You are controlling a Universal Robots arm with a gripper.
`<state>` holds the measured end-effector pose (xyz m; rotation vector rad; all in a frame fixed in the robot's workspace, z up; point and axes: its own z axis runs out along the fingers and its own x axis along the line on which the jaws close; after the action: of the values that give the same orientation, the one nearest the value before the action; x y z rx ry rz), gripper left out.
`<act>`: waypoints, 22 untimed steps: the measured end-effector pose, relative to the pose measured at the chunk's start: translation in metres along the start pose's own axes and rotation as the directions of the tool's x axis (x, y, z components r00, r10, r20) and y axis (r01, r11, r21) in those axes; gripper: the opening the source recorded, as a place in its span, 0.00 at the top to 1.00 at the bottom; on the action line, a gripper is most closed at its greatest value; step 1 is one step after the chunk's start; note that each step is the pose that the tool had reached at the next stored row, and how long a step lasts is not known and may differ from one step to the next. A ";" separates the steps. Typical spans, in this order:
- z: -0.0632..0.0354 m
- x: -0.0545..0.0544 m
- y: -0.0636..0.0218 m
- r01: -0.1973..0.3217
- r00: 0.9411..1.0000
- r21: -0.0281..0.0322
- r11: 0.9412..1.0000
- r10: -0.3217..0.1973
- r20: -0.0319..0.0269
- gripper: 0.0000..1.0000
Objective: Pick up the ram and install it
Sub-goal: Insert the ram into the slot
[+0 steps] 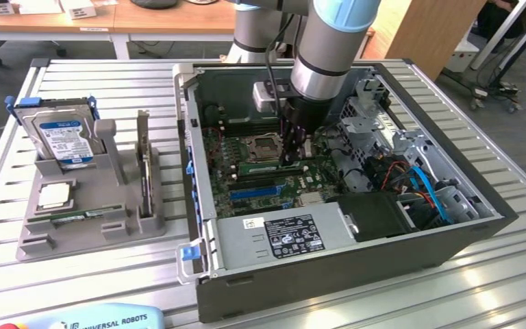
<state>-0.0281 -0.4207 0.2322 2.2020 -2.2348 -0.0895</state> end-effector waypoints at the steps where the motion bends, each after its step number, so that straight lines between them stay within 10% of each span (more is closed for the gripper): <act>1: 0.0005 0.000 0.0000 0.000 1.000 0.000 1.000 0.000 0.000 0.88; 22: 0.0012 -0.001 -0.0002 0.012 1.000 0.000 1.000 -0.012 -0.001 0.88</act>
<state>-0.0280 -0.4199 0.2310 2.2147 -2.2218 -0.0893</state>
